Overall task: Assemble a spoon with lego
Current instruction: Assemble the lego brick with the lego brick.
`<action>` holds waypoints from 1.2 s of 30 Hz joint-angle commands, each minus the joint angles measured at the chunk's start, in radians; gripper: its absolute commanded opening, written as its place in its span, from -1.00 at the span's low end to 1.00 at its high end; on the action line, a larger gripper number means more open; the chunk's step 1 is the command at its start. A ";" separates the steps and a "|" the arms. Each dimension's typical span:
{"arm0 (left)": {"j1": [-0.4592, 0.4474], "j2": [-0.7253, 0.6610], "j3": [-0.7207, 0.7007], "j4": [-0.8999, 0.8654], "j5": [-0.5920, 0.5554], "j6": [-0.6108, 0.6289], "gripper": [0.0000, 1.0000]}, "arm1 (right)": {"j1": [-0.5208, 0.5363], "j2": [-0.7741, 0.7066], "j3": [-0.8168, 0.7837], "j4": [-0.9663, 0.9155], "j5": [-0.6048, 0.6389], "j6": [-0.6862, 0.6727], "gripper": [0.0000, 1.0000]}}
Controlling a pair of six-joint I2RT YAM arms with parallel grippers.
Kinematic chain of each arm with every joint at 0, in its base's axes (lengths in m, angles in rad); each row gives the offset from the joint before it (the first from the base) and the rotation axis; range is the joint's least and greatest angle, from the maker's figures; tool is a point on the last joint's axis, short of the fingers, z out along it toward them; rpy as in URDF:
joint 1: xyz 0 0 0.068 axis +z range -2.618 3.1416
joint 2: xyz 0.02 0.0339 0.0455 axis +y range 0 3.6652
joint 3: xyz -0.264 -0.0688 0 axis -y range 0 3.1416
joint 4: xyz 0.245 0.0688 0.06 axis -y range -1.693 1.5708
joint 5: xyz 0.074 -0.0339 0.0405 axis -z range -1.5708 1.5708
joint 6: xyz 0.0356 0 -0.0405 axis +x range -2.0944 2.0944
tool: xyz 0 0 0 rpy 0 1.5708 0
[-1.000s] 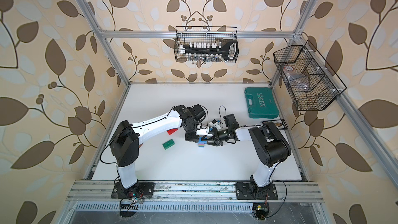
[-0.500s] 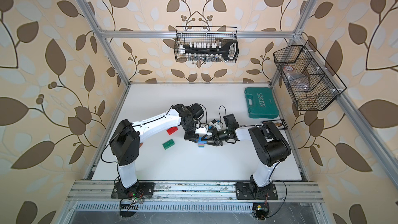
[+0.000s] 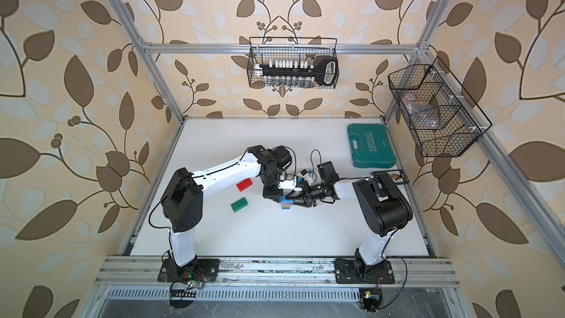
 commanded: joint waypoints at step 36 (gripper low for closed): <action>-0.041 0.038 0.025 0.051 -0.135 -0.148 0.98 | 0.012 0.028 -0.010 -0.117 0.157 -0.024 -0.18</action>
